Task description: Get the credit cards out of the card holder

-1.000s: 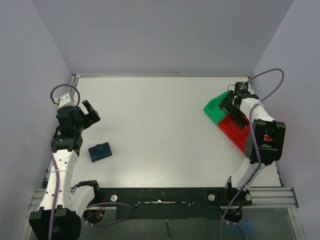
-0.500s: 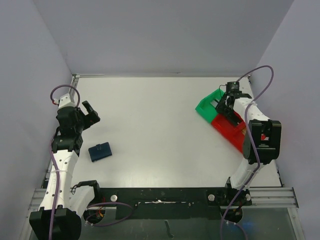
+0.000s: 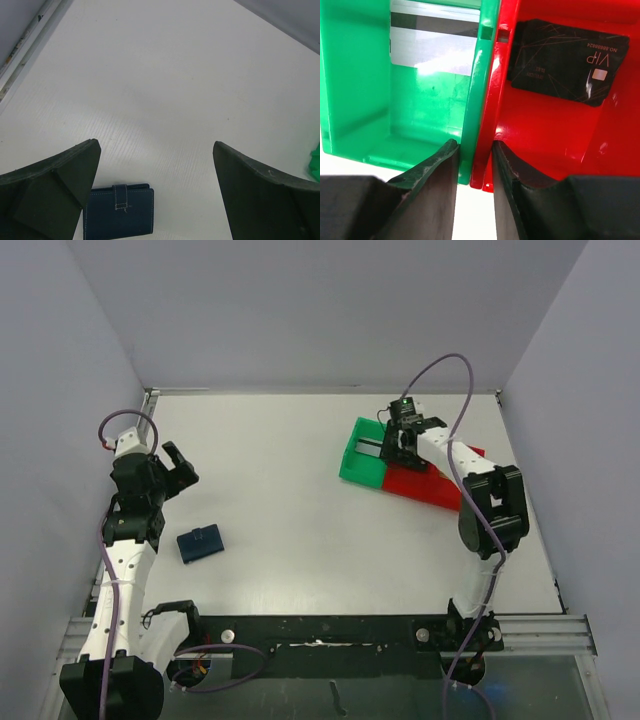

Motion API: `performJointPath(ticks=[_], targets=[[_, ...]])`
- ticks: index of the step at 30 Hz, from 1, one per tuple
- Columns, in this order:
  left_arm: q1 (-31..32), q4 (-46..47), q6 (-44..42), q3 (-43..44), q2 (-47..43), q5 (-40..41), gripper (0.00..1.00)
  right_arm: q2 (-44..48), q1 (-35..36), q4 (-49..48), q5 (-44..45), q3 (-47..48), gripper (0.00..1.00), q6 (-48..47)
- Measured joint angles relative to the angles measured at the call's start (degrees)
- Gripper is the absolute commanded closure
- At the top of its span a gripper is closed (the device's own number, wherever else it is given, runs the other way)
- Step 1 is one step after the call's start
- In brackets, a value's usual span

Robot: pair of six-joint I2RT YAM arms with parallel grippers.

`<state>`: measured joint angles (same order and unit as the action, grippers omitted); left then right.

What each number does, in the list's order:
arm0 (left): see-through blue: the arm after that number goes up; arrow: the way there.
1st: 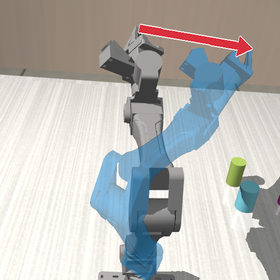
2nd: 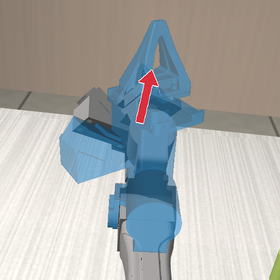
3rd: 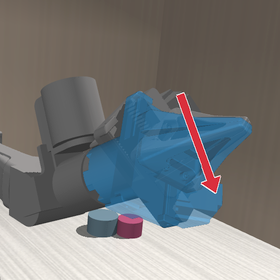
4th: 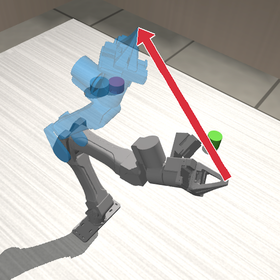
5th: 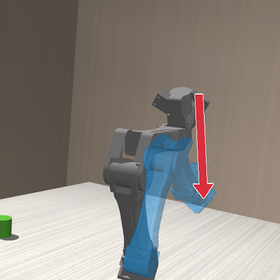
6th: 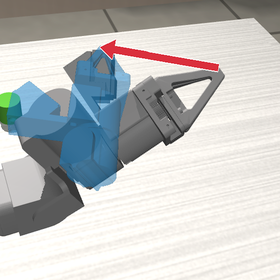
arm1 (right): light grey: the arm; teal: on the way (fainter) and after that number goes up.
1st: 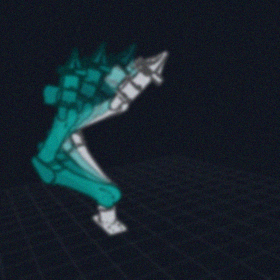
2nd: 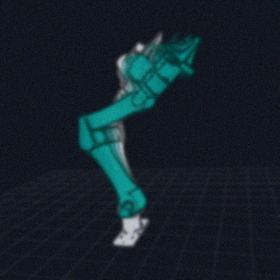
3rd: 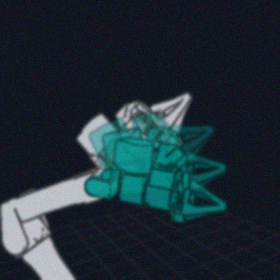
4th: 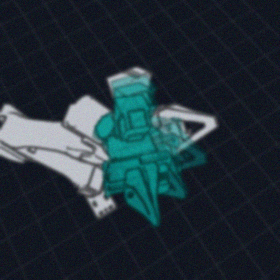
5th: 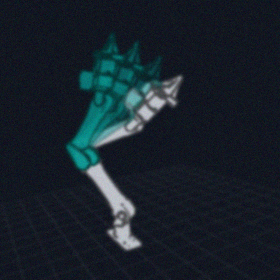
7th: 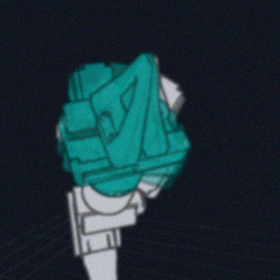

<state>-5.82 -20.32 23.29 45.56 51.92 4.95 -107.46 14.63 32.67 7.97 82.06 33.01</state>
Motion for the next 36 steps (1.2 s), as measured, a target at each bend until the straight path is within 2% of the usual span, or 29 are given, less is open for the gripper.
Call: performJointPath(ticks=[13,36], targets=[[-0.7,0.0,0.0,-0.3,-0.6,0.3,0.03,-7.3,14.8,1.5,-0.3,9.9,0.7,0.8],[-1.1,0.0,0.2,-0.5,-0.8,0.6,0.03,-8.8,23.7,3.2,2.2,12.3,0.68,7.9]])
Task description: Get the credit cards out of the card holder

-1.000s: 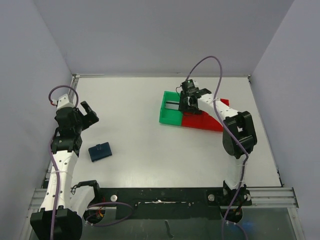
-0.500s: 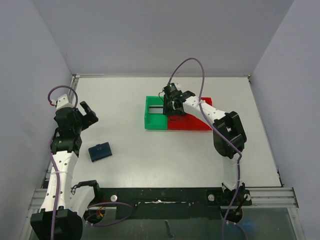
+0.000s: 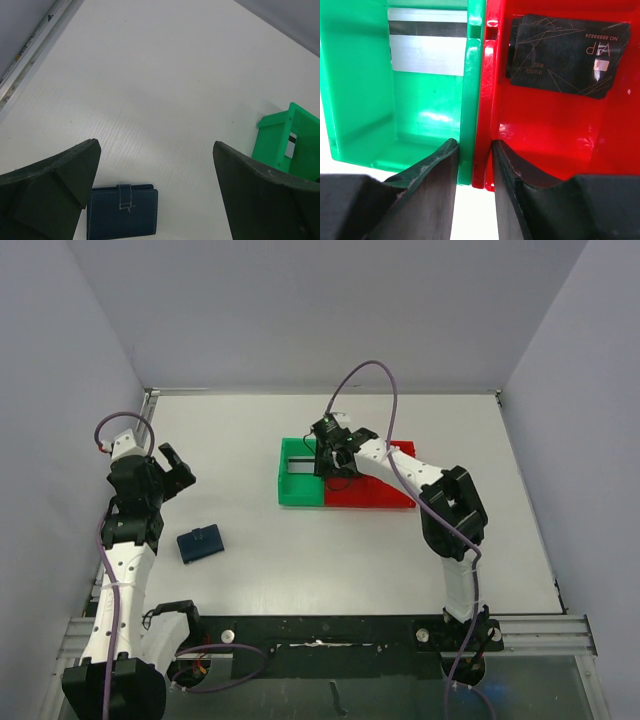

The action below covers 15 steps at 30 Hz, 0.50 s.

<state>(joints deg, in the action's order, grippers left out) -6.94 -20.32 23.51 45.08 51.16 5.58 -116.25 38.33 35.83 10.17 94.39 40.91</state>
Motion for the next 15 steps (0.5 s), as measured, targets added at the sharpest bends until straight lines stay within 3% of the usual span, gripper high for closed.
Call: performJointPath(ticks=[8,15], targets=[[0.0,0.0,0.0,-0.3,-0.2,0.2,0.03,0.0,1.9,1.2,4.2,0.0,0.65,3.5],[0.0,0.0,0.0,-0.4,-0.3,0.3,0.03,0.1,3.0,2.7,6.8,0.0,0.49,4.6]])
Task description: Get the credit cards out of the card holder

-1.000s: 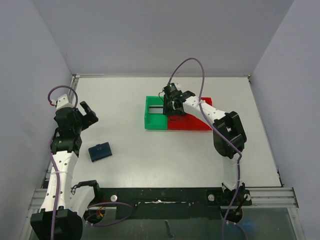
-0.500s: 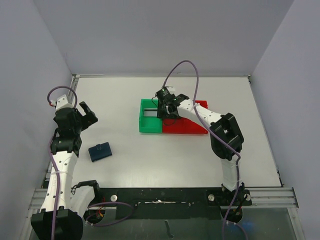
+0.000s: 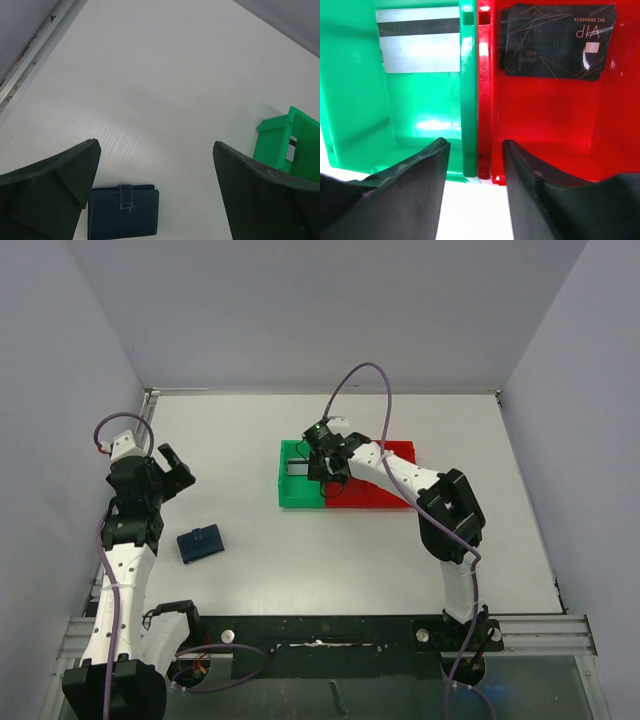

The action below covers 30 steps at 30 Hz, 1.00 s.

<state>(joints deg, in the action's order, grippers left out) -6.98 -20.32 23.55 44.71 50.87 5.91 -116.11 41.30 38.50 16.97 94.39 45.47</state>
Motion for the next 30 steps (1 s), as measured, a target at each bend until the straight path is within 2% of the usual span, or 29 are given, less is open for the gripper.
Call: performJointPath(ticks=[4,10,17,20,23,30], targets=[[-0.1,0.0,0.0,0.0,-0.5,0.5,0.03,1.4,0.0,-0.3,-0.5,0.0,0.41,-1.4],[-0.3,-0.3,0.5,0.0,-1.0,3.2,0.03,6.1,0.3,-3.1,-3.7,-0.3,0.34,-4.7],[-0.8,-3.0,3.2,0.0,-2.0,12.0,0.03,12.5,1.7,-21.0,-18.9,-8.3,0.33,-7.4],[-1.0,-5.0,4.9,0.1,-2.8,16.8,0.02,9.9,3.4,-26.1,-25.2,-7.1,0.32,-8.7],[-1.0,-6.7,6.1,0.3,-3.7,20.2,0.02,4.0,5.8,-28.3,-29.3,-1.9,0.3,-10.1],[-1.0,-8.2,7.4,0.3,-6.6,24.1,0.02,-8.9,10.3,-29.4,-37.0,6.0,0.25,-10.8]])
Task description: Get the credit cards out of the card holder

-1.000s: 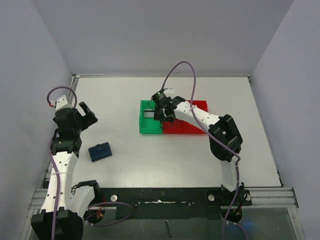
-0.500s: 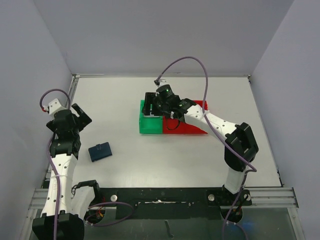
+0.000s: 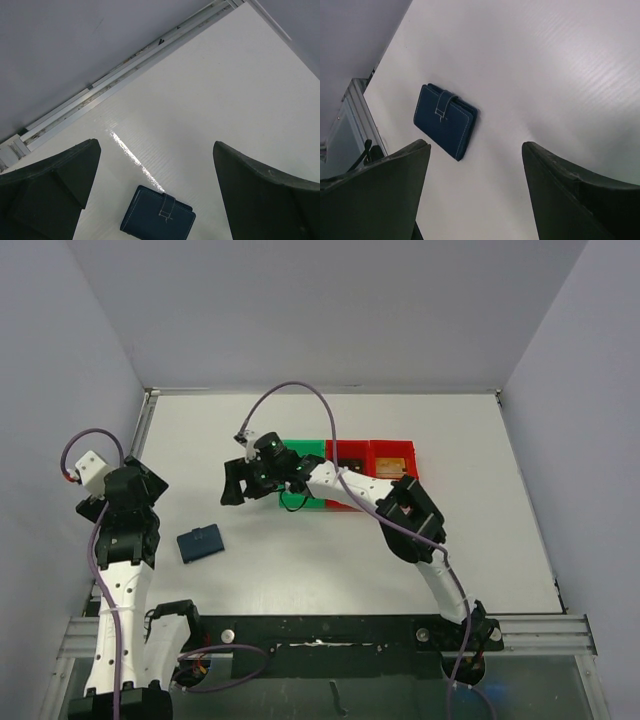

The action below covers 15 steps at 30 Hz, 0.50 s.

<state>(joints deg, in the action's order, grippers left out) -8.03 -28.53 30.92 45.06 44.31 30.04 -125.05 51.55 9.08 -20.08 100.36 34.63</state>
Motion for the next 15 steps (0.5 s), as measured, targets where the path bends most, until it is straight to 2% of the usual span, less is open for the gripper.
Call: performJointPath(ticks=[6,12,15], targets=[[-0.2,-0.1,0.2,0.0,-0.8,0.8,0.02,-11.4,2.3,3.0,-3.1,13.9,0.26,-1.8],[-0.3,-0.1,0.3,0.0,-1.0,1.3,0.02,-16.5,4.7,6.1,-6.0,20.5,0.27,-3.5],[-0.3,-0.1,0.3,0.0,-1.1,1.3,0.02,-18.7,5.7,7.5,-7.5,23.1,0.31,-5.0]])
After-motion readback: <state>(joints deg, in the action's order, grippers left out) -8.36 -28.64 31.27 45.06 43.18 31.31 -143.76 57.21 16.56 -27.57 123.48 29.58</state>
